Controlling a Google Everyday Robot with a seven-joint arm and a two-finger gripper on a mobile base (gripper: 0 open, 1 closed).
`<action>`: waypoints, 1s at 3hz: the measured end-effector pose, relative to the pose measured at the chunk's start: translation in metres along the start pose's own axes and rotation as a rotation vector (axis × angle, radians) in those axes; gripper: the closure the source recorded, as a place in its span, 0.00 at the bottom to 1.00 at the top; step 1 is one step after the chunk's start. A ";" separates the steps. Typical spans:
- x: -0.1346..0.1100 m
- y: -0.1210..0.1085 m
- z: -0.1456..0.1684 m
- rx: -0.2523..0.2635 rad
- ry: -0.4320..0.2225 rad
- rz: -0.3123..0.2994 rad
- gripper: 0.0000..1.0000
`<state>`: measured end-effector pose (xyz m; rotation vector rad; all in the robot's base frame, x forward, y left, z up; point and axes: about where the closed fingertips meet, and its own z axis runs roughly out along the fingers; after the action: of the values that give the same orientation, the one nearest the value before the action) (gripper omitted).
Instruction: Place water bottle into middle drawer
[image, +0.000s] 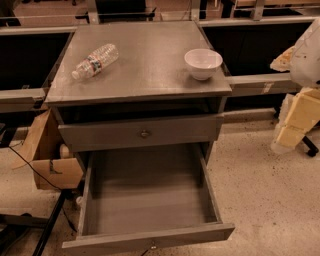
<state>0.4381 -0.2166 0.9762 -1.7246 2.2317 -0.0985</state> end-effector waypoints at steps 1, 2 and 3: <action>0.000 0.000 0.000 0.000 0.000 0.000 0.00; 0.000 -0.002 -0.003 0.009 -0.015 0.008 0.00; -0.020 -0.014 0.000 0.030 -0.053 0.030 0.00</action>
Offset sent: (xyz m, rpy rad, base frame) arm 0.0014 -0.0024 0.0014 0.0339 -0.0045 -0.0130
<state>0.4553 -0.2010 0.9834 -1.6587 2.2062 -0.0782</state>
